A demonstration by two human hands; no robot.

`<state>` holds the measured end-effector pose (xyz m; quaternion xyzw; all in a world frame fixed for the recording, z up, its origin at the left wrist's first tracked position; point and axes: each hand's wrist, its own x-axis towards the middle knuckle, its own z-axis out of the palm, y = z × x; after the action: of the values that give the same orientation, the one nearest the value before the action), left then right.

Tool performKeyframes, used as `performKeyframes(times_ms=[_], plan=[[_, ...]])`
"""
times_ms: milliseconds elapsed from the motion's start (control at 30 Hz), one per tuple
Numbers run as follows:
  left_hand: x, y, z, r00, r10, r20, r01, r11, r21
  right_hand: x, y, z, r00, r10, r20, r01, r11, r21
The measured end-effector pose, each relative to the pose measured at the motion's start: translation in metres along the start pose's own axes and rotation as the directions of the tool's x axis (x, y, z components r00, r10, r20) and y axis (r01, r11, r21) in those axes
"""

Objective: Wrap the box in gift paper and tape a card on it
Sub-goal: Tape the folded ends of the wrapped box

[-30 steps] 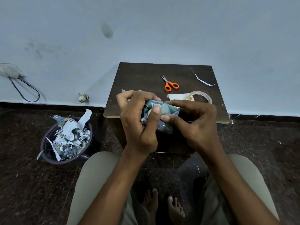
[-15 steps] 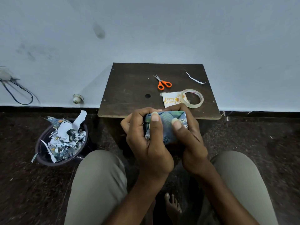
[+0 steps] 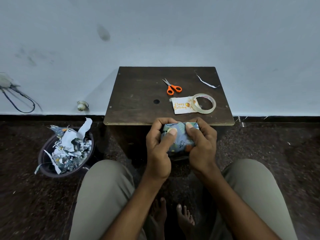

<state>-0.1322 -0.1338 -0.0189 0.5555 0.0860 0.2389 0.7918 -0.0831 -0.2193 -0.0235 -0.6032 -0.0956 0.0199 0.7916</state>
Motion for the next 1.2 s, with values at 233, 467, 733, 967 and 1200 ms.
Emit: performKeyframes(times_ms=[233,467,733,967,1200], plan=[[0.002,-0.003,0.000,0.990,0.138,-0.036,-0.129,0.974,0.187,-0.003,0.001,0.004,0.999,-0.045,-0.023,0.044,0.999,-0.031],[0.008,-0.003,-0.001,0.983,0.181,-0.044,-0.162,0.947,0.277,-0.004,-0.001,0.004,0.993,-0.118,0.032,0.121,0.986,-0.116],[0.011,-0.005,0.000,0.982,0.104,-0.158,-0.076,0.982,0.172,-0.003,0.005,0.009,0.997,-0.076,0.004,0.076,0.994,-0.082],[0.010,0.001,0.000,0.998,0.061,0.019,-0.063,0.983,0.172,0.004,0.007,0.009,0.997,-0.078,-0.024,0.076,0.993,-0.090],[0.016,0.003,-0.009,0.986,0.022,0.165,-0.046,0.989,0.142,0.004,0.005,0.005,0.999,-0.036,0.033,0.039,0.994,-0.097]])
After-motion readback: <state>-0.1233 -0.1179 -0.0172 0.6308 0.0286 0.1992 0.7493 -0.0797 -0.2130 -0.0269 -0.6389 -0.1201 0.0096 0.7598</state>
